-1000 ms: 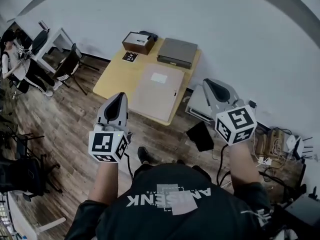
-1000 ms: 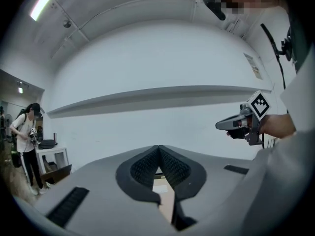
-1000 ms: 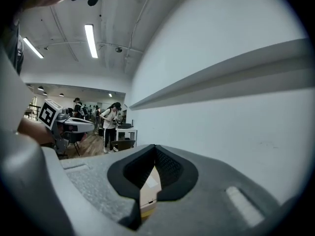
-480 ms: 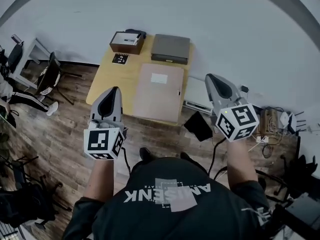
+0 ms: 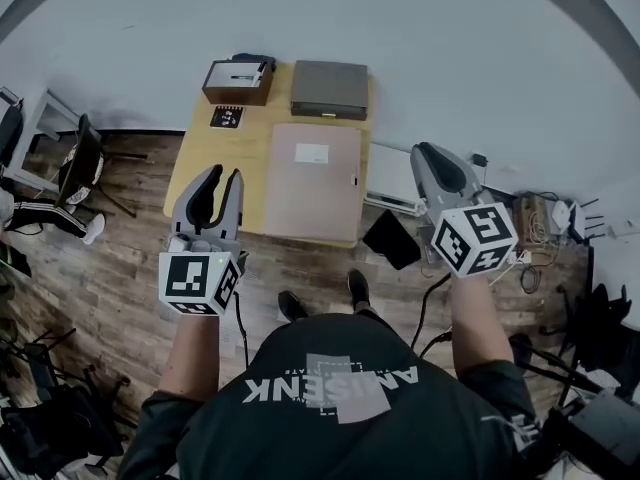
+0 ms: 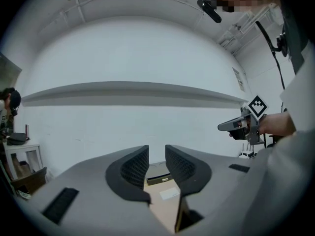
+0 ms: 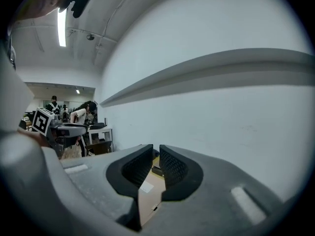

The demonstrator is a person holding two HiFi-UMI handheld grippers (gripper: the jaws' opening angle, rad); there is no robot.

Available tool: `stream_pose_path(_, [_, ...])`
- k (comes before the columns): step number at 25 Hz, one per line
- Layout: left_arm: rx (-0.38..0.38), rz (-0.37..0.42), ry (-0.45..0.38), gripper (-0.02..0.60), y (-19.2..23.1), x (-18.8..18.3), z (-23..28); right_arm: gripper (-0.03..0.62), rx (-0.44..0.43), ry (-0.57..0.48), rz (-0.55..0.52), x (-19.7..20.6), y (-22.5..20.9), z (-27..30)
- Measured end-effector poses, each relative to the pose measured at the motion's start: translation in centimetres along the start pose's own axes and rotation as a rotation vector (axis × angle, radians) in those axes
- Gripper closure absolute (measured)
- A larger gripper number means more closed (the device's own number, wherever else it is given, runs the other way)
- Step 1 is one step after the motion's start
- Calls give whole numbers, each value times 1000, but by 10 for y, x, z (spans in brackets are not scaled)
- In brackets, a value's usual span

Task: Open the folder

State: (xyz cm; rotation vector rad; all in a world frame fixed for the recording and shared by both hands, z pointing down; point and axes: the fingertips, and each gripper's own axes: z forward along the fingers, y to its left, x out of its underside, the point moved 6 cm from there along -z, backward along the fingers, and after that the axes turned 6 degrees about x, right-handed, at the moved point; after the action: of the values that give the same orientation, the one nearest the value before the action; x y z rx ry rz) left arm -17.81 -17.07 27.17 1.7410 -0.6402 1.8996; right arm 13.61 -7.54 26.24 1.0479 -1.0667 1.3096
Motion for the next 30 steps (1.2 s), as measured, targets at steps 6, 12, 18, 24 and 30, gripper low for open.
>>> stream_pose_path(6, [-56, 25, 2, 393, -11, 2, 10, 487, -74, -14, 14, 1, -21, 7])
stream_pose_path(12, [-86, 58, 37, 313, -17, 8, 11, 304, -167, 38, 17, 11, -32, 23])
stream_pose_path(18, [-29, 134, 199, 296, -31, 47, 23, 296, -235, 157, 182, 45, -53, 55])
stream_pose_path(24, [-6, 181, 328, 296, -46, 102, 35, 296, -265, 335, 339, 114, -68, 101])
stream_pose_path(30, [18, 179, 465, 296, -53, 158, 46, 296, -261, 507, 491, 189, -76, 138])
